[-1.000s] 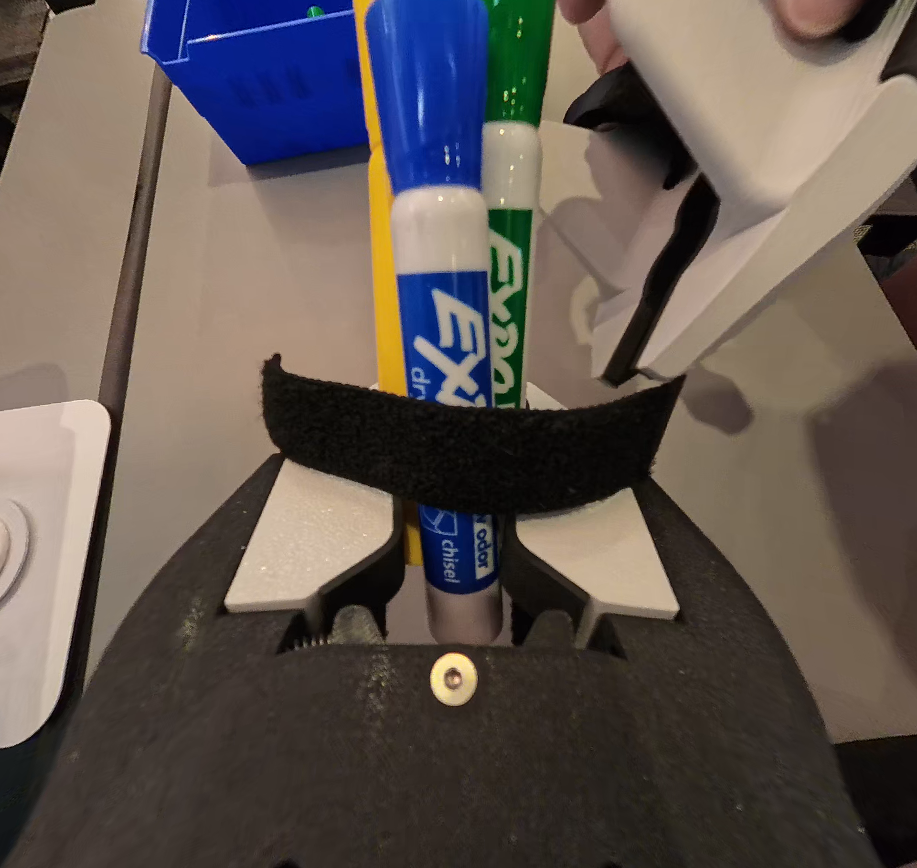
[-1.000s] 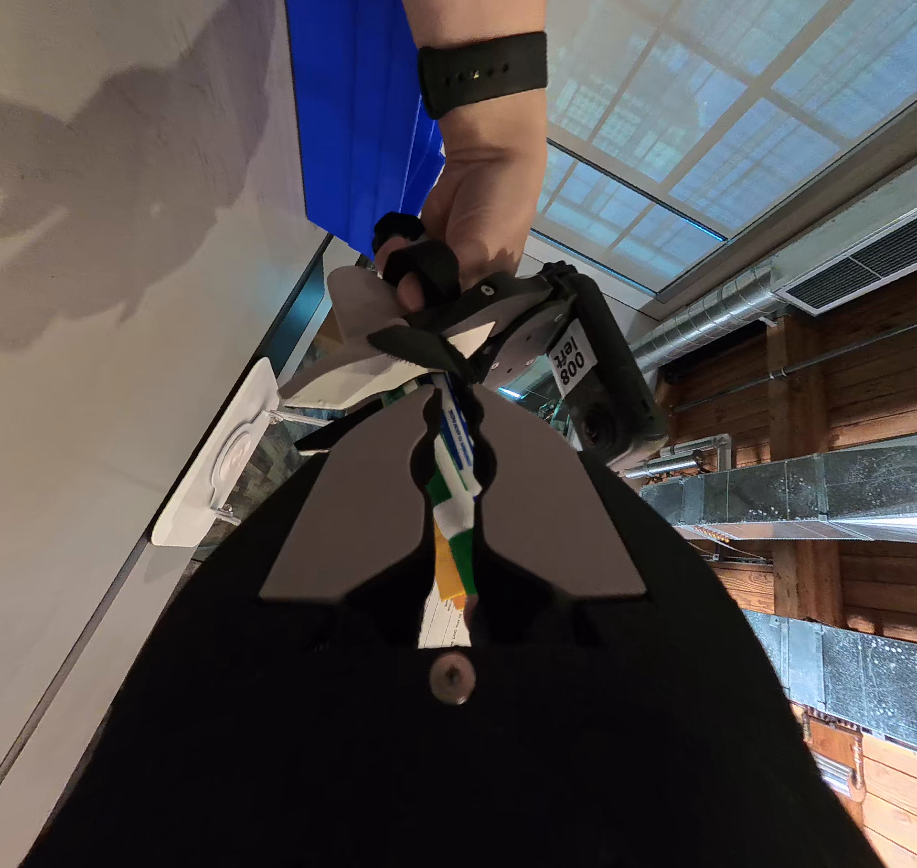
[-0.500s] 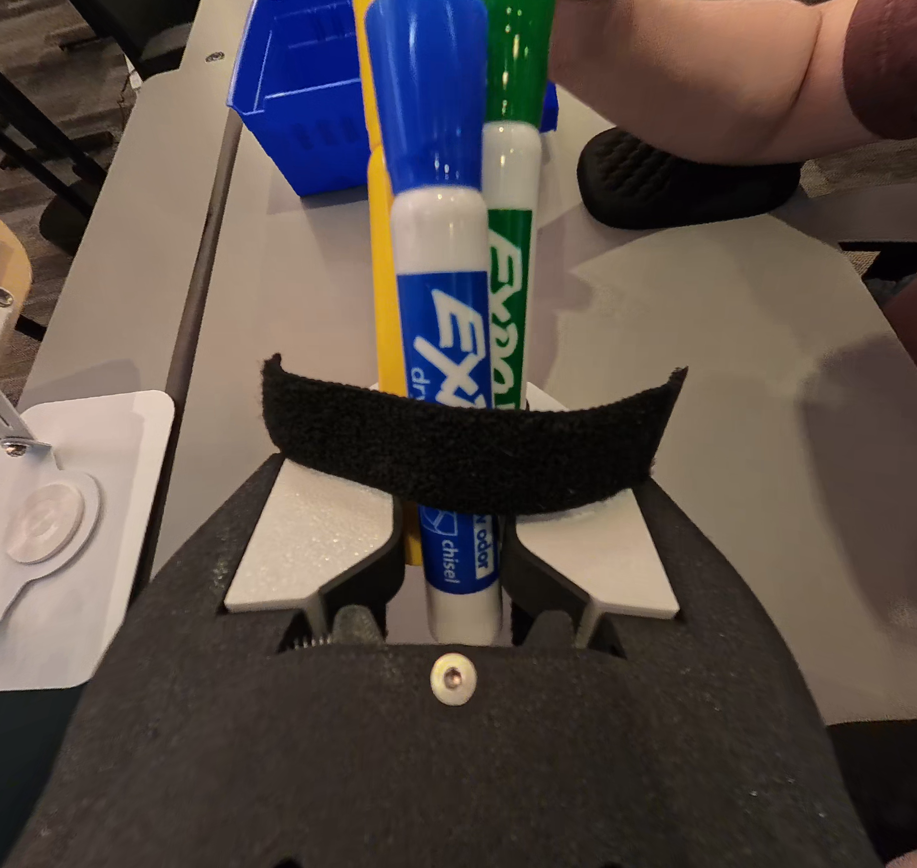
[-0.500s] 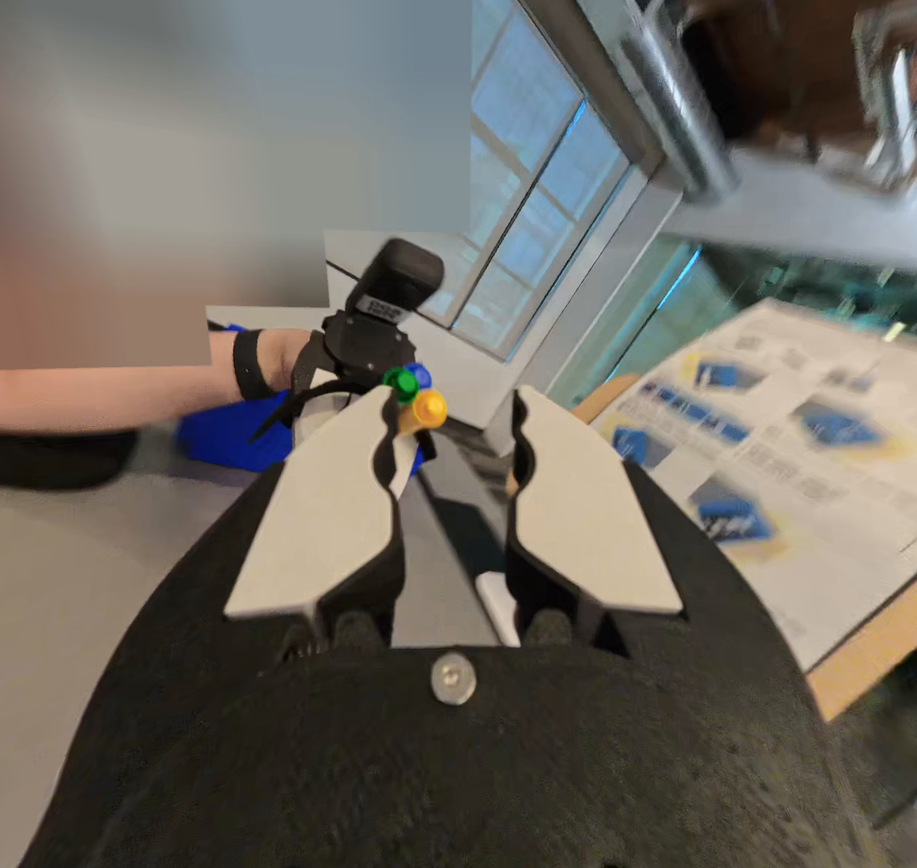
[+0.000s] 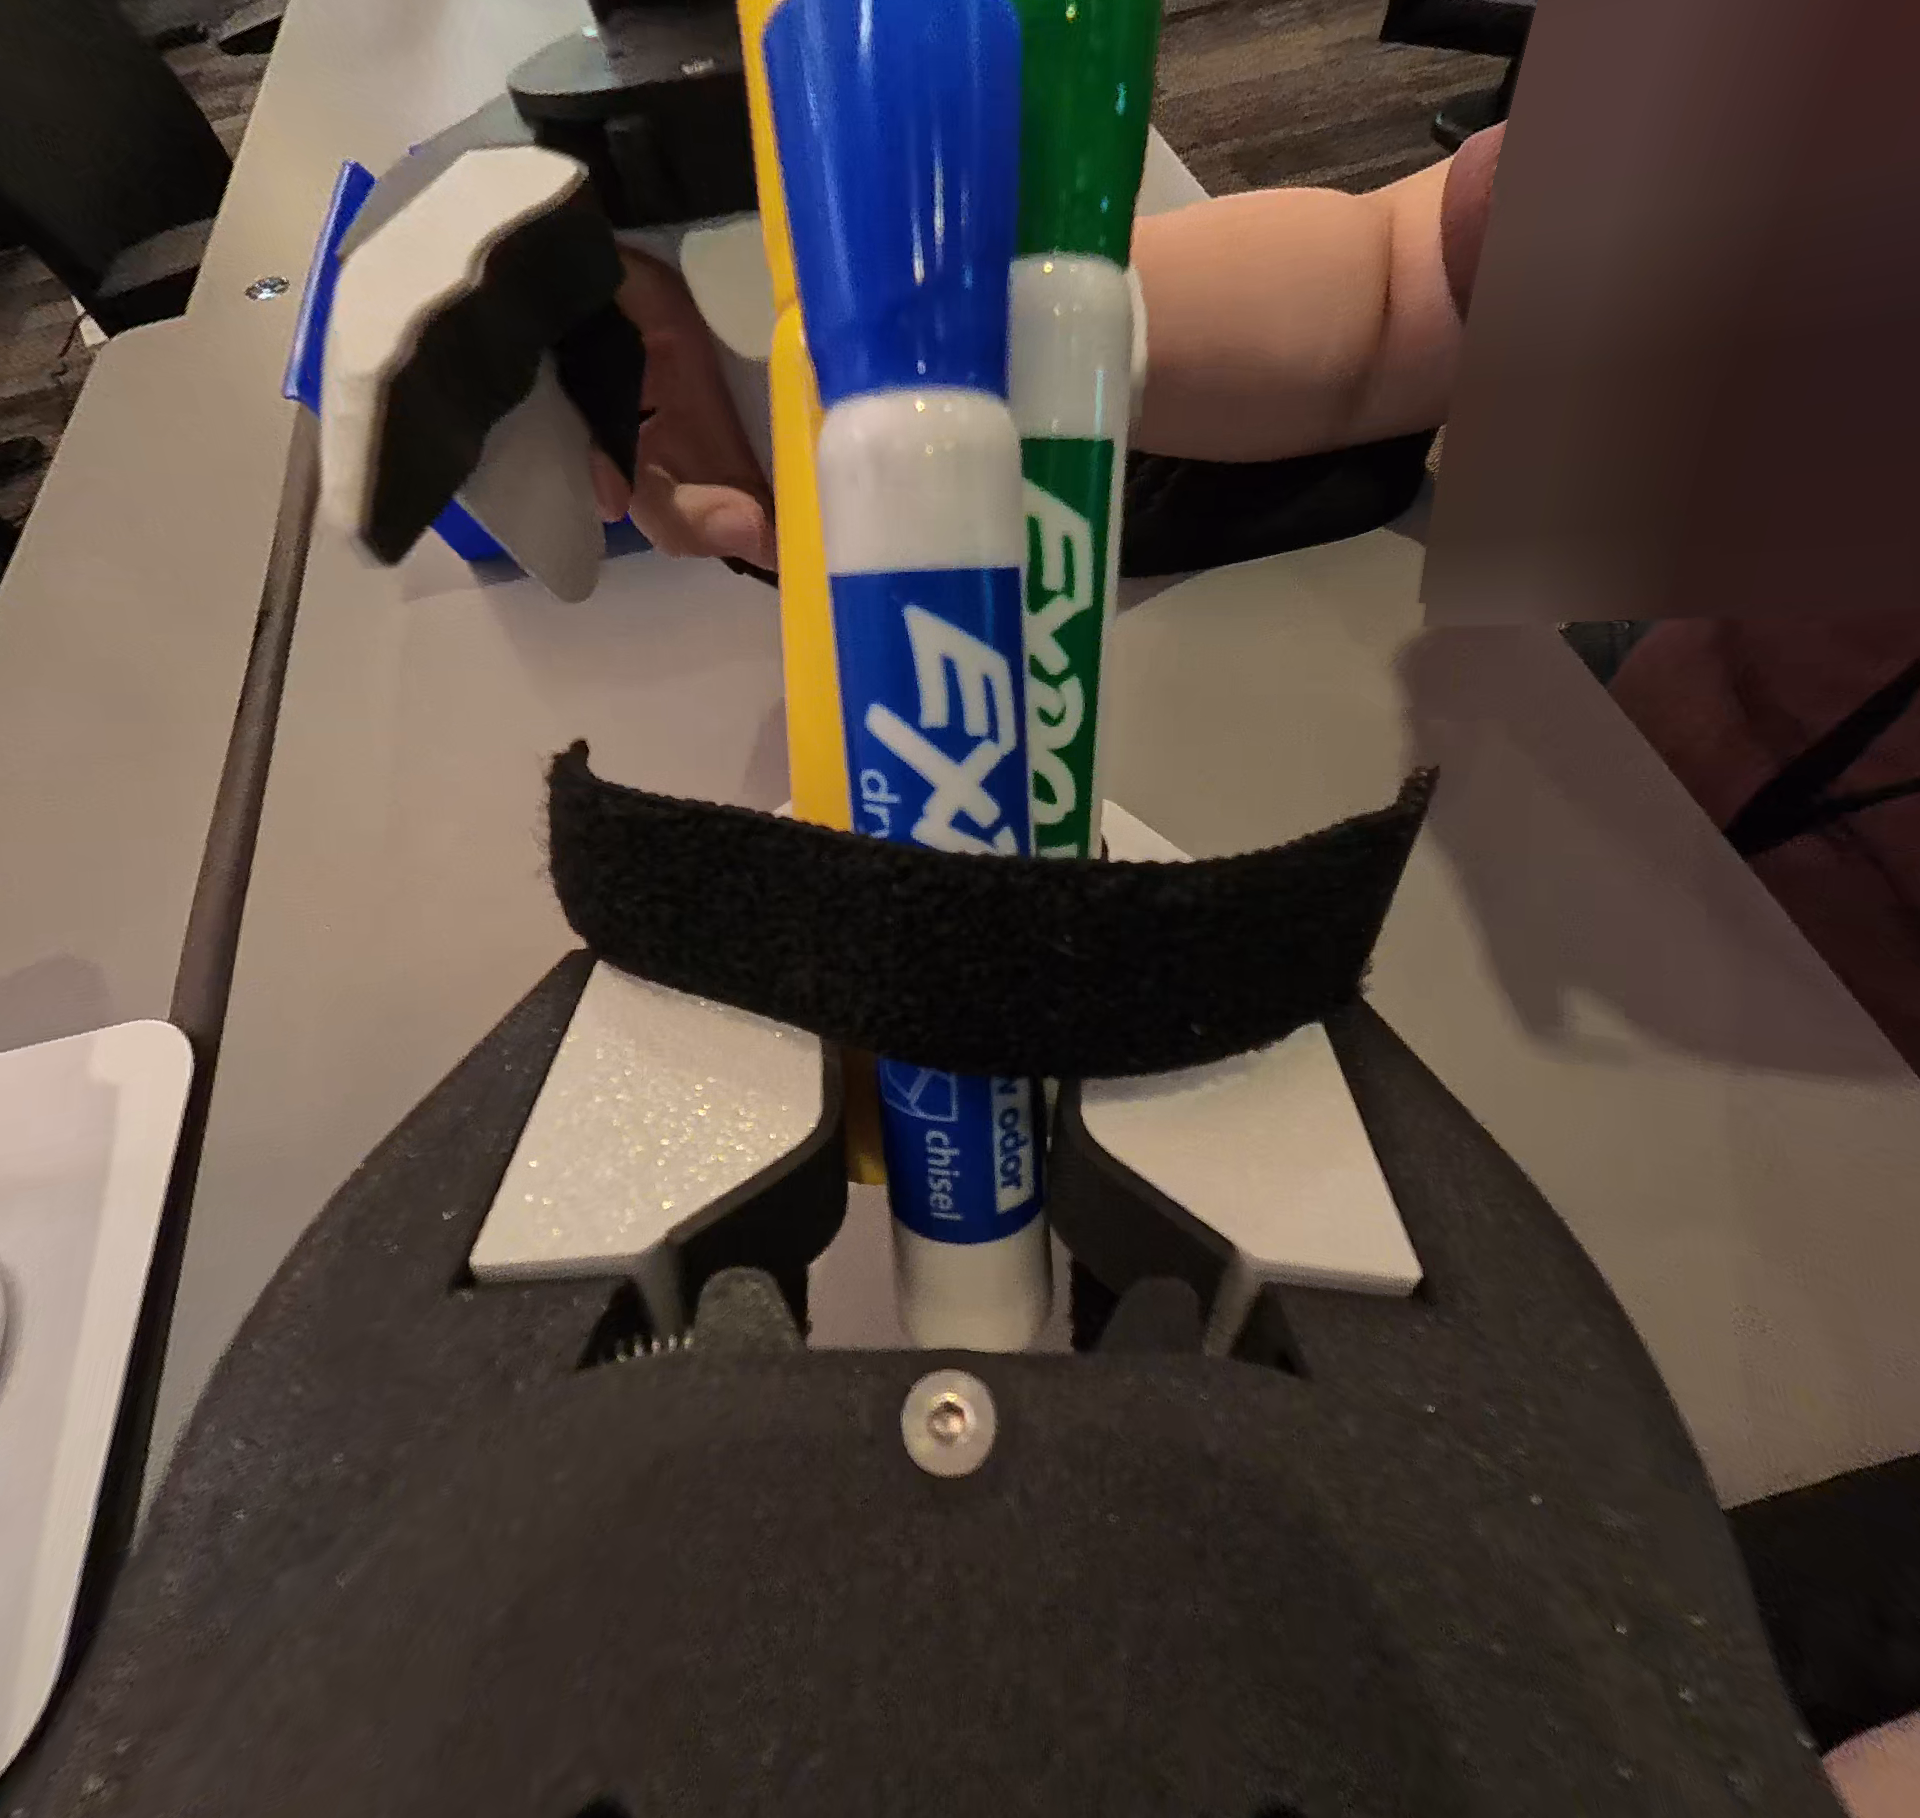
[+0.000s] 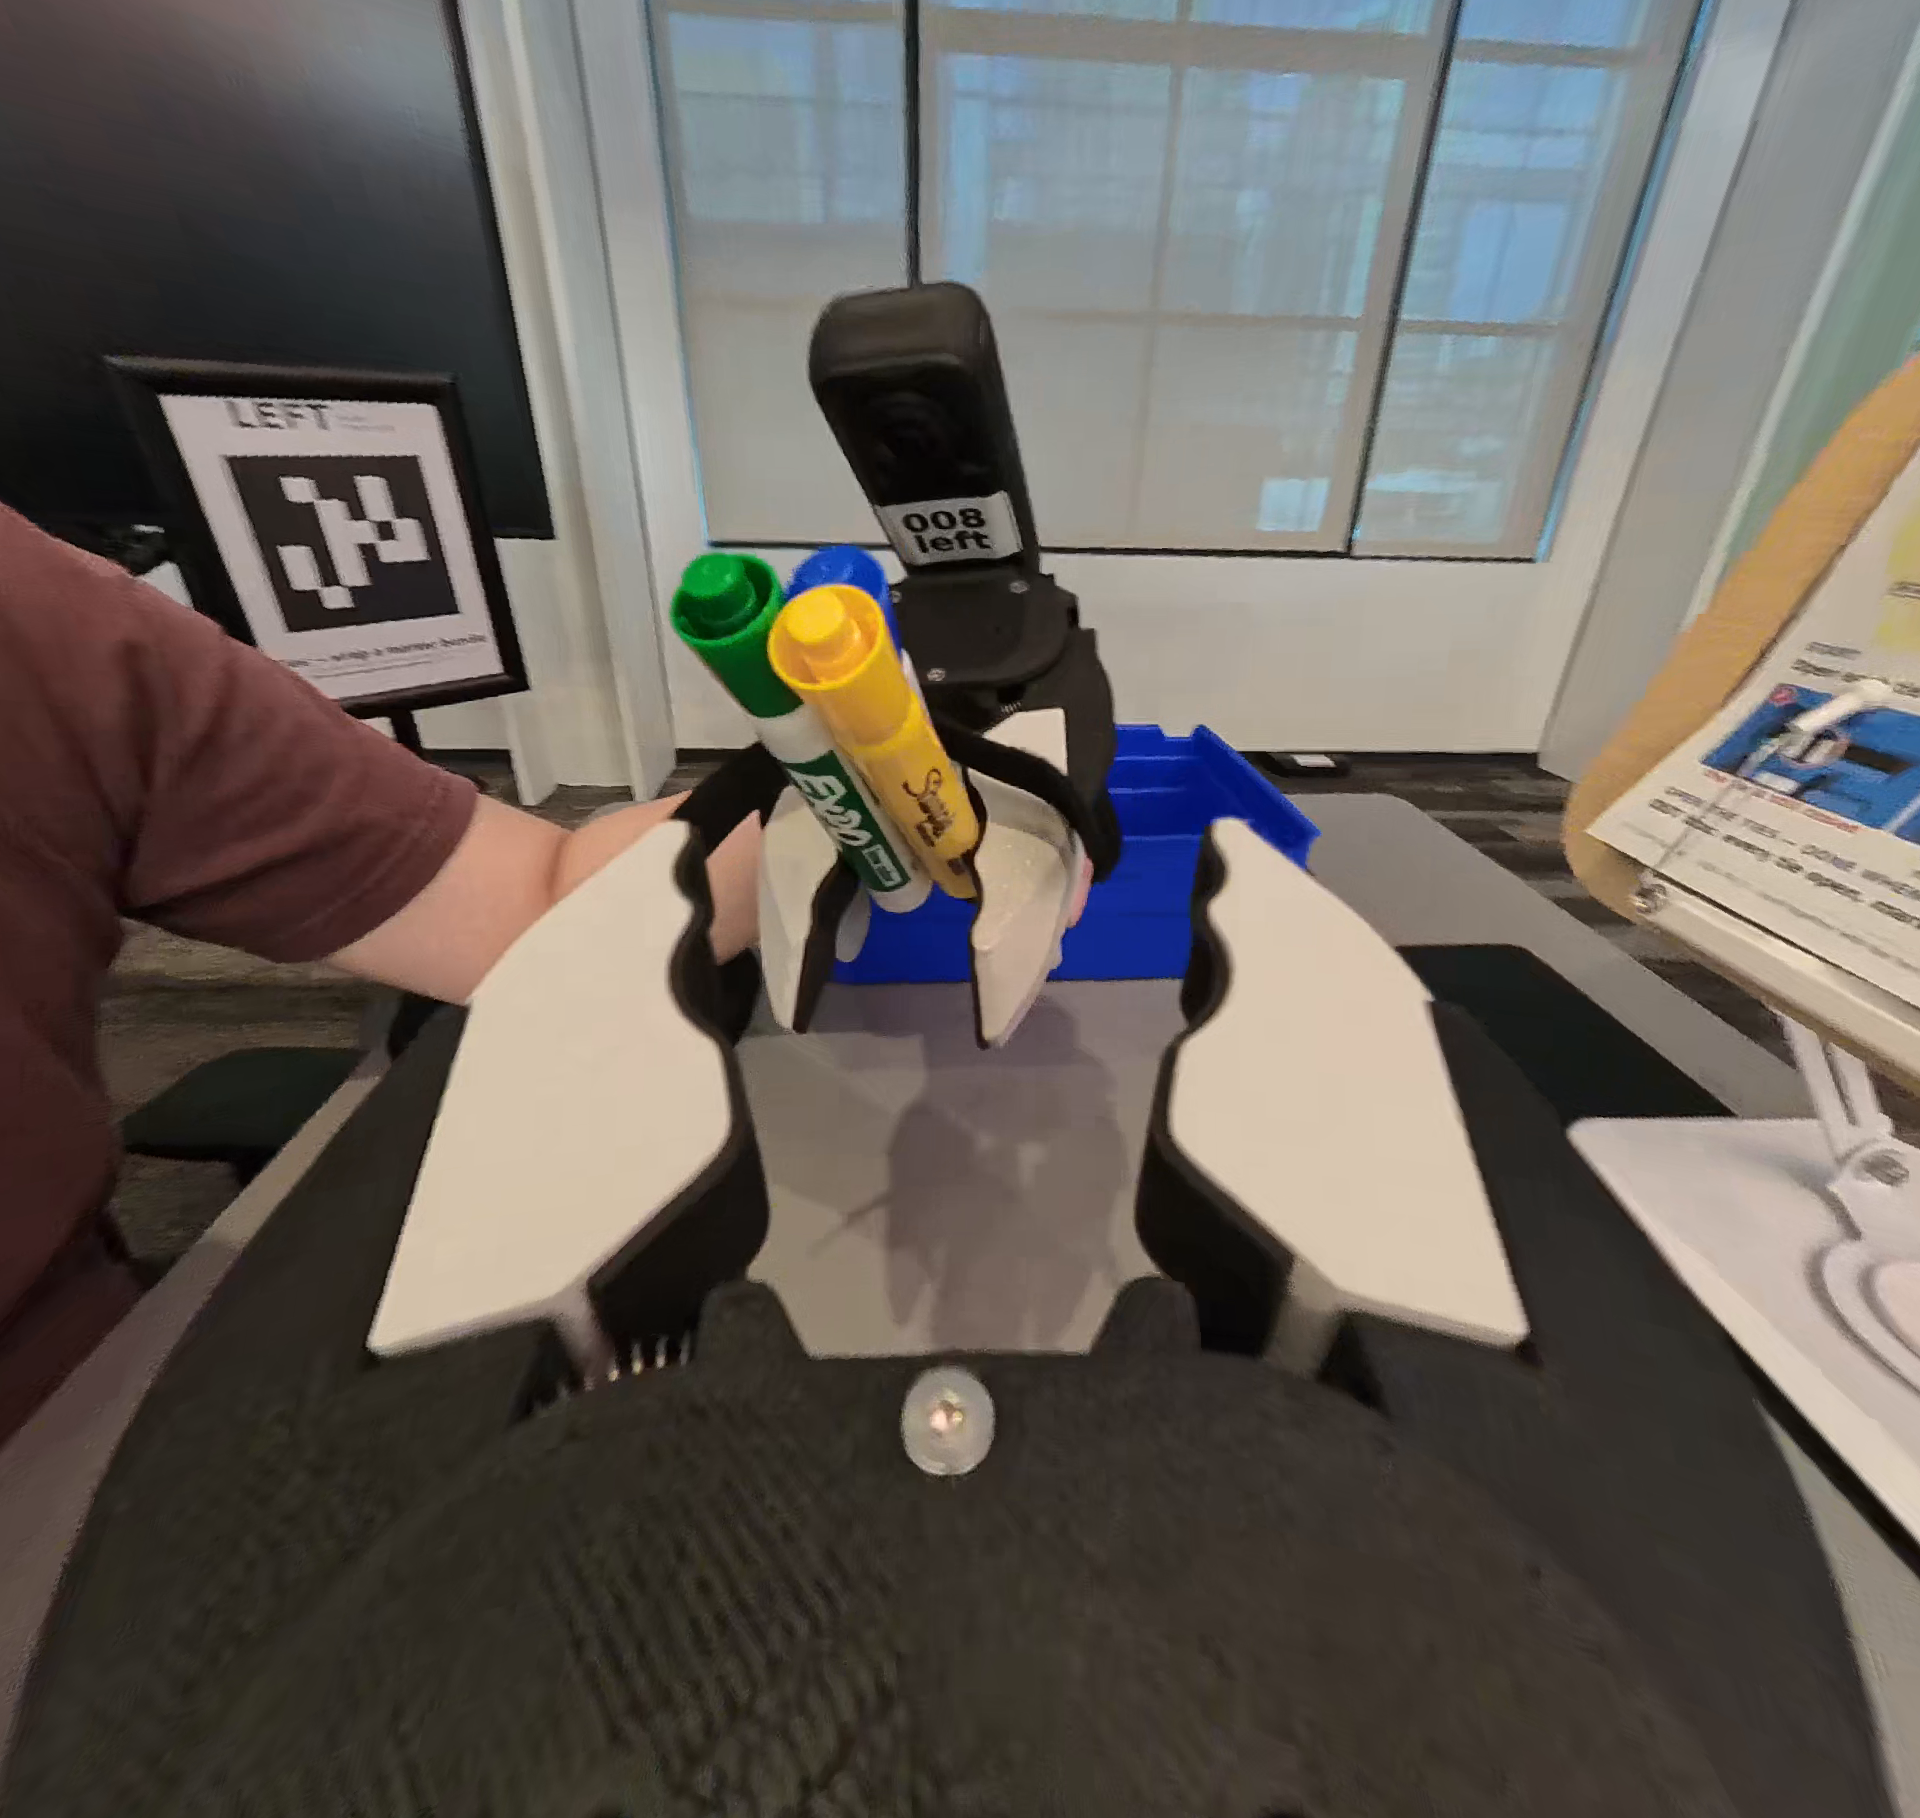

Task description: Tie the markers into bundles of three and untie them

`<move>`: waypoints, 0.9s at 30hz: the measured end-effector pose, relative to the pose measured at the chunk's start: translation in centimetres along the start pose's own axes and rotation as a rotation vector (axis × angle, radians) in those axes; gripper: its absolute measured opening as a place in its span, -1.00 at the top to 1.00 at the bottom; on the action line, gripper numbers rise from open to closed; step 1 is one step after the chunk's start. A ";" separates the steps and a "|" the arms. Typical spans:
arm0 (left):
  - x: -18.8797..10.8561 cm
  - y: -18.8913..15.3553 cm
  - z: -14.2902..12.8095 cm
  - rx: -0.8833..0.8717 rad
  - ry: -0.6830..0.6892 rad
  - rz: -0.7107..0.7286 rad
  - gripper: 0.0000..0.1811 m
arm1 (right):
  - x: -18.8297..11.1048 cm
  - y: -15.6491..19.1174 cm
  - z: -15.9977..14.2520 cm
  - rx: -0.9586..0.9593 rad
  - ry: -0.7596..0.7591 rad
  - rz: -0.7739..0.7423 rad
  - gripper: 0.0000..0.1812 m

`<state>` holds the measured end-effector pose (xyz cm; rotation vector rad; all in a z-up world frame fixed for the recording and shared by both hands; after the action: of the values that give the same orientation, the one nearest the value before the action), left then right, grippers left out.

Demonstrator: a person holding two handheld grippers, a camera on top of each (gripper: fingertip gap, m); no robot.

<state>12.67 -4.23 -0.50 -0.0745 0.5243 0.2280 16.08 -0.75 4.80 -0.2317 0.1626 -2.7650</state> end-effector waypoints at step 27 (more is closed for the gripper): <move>1.1 -0.4 0.4 0.009 -0.018 -0.032 0.53 | 2.6 1.3 -1.8 0.089 -0.114 0.053 -0.33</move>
<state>13.94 -4.38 -0.73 -0.0717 0.5057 0.1947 13.82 -2.70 3.19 -0.3558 0.0157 -2.6900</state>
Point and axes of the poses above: each gripper's, where its closed fingertips meet, x out along the fingers, z out of its top, y = z × x across the jaws, the point moved 2 cm from there along -x, back along the fingers, and after that the axes turned 7 degrees about -x, right-handed, at the moved point
